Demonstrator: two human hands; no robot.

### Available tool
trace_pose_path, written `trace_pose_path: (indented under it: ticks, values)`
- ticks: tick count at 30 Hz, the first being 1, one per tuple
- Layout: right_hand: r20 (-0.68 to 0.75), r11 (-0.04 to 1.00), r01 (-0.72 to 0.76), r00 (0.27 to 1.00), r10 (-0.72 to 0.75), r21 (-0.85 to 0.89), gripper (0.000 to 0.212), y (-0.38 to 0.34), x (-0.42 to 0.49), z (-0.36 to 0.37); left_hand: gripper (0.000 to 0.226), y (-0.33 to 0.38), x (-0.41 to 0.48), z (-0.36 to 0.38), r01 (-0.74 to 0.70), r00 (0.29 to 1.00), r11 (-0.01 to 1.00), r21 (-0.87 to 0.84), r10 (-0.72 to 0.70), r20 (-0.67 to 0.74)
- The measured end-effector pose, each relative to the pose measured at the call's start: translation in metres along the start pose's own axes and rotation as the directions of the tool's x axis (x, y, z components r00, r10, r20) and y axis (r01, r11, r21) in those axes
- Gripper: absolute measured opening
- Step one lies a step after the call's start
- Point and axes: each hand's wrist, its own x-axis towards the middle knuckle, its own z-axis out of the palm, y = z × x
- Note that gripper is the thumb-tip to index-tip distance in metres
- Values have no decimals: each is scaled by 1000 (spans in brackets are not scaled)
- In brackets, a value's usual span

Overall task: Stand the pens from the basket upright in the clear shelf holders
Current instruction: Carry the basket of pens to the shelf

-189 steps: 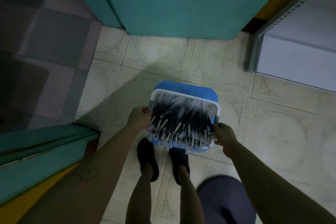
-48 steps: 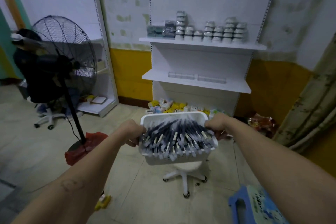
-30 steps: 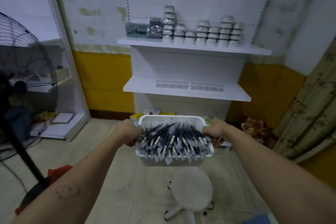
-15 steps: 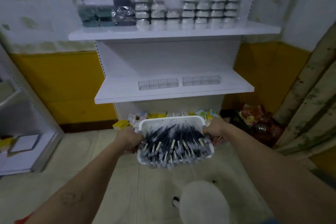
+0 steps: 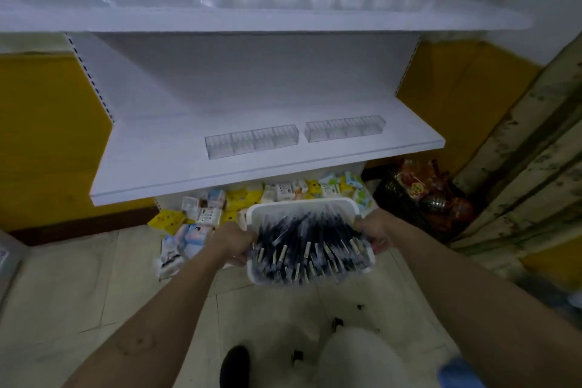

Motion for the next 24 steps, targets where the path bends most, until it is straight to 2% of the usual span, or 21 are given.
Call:
trace_pose_path:
  ticks: [4,9,14,19,24]
  values:
    - [23,997,-75,997,74,16,37,-25,38,5,39,8,64,-14,-1,999,1000,23,0,45]
    - [40,991,-137,990,136,9,27,-31,72,0,42,15,106,-8,9,989,999,37,-14,144]
    - [60,992,-124,990,126,-22,34,-34,123,2,38,10,142,16,78,990,995,-62,-70,122]
    - [41,994,-1,999,5,-111,46,-20,192,5,40,13,175,62,210,977,969,-131,-202,69]
    - [116,969,118,989,-94,-218,53,11,302,-5,37,34,219,146,366,928,902,-229,-372,14]
